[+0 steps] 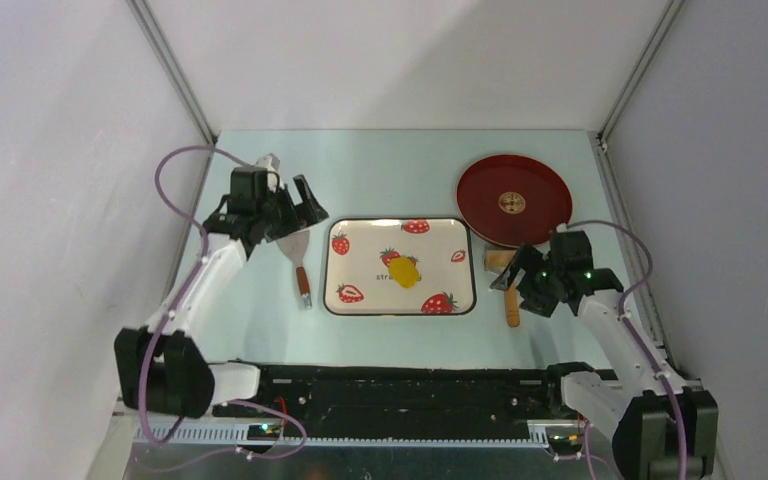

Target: Roll out the dumpling wrappers from the dough

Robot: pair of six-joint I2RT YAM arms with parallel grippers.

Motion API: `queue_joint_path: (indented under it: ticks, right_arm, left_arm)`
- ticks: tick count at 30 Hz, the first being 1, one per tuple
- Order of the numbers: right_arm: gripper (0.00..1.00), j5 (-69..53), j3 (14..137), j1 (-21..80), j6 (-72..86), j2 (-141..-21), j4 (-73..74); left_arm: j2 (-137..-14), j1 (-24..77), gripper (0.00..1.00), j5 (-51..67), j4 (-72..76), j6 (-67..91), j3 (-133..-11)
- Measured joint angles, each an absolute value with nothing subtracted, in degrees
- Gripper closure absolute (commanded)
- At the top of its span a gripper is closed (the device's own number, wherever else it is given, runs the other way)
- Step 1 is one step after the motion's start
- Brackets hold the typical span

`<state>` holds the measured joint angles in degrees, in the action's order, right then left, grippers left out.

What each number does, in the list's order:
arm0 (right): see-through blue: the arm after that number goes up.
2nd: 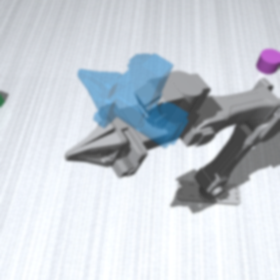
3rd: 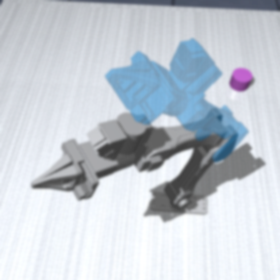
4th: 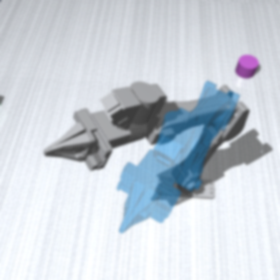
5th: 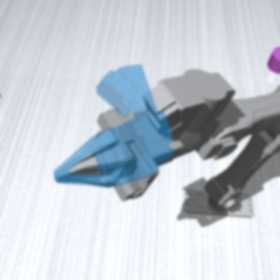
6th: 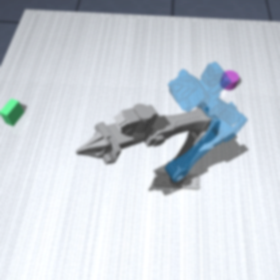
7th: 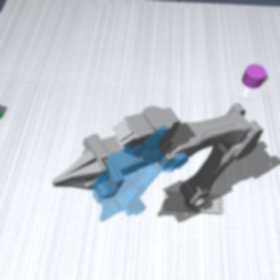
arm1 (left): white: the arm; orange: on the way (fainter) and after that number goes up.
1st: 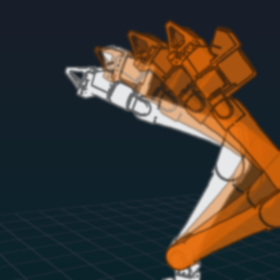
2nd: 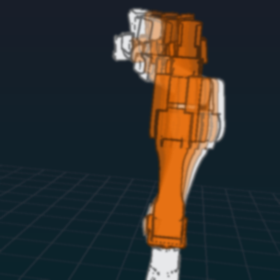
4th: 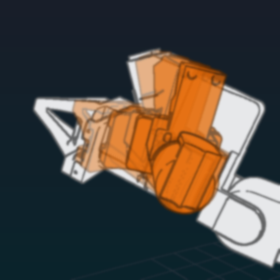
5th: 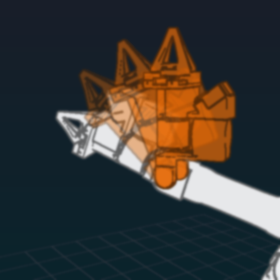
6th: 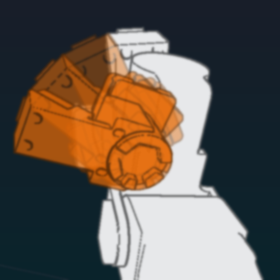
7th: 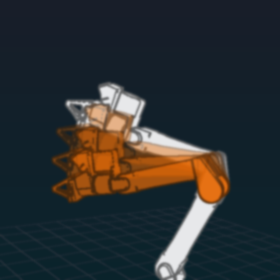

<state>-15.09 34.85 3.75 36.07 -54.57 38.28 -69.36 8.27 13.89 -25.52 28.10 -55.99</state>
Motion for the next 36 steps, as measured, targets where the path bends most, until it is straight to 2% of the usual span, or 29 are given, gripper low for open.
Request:
queue_joint_path:
  ticks: [7, 12, 20, 22, 23, 24, 36]
  right_arm:
    - [0.14, -10.13, 43.31, 11.86, 34.24, -61.52, 38.13]
    - [0.14, -8.25, 46.09, 15.22, 33.71, -65.58, 37.71]
    - [0.14, -7.99, 46.81, 16.19, 32.93, -68.82, 37.58]
    - [0.14, -7.99, 46.89, 16.19, 32.71, -68.84, 37.58]
    - [0.14, -7.99, 46.96, 16.19, 32.64, -68.84, 37.60]
    - [0.14, -8.01, 47.03, 16.19, 32.51, -68.84, 37.58]
    - [0.14, -8.40, 47.29, 15.90, 31.90, -70.00, 37.56]
  left_arm:
    - [-82.61, 0.91, 0.07, 4.91, -32.36, 26.33, -67.51]
    - [-91.85, -7.16, 0.31, 4.97, -34.17, 26.70, -72.58]
    - [-104.86, -11.92, 0.41, 5.74, -36.53, 26.44, -82.37]
    - [-107.04, -11.92, 0.49, 5.82, -36.97, 26.46, -84.16]
    - [-107.92, -11.92, 0.56, 6.00, -37.08, 26.48, -84.90]
    - [-109.03, -11.92, 0.58, 6.24, -37.30, 26.44, -85.89]
    - [-116.46, -11.68, 0.59, 8.80, -37.76, 26.44, -90.56]
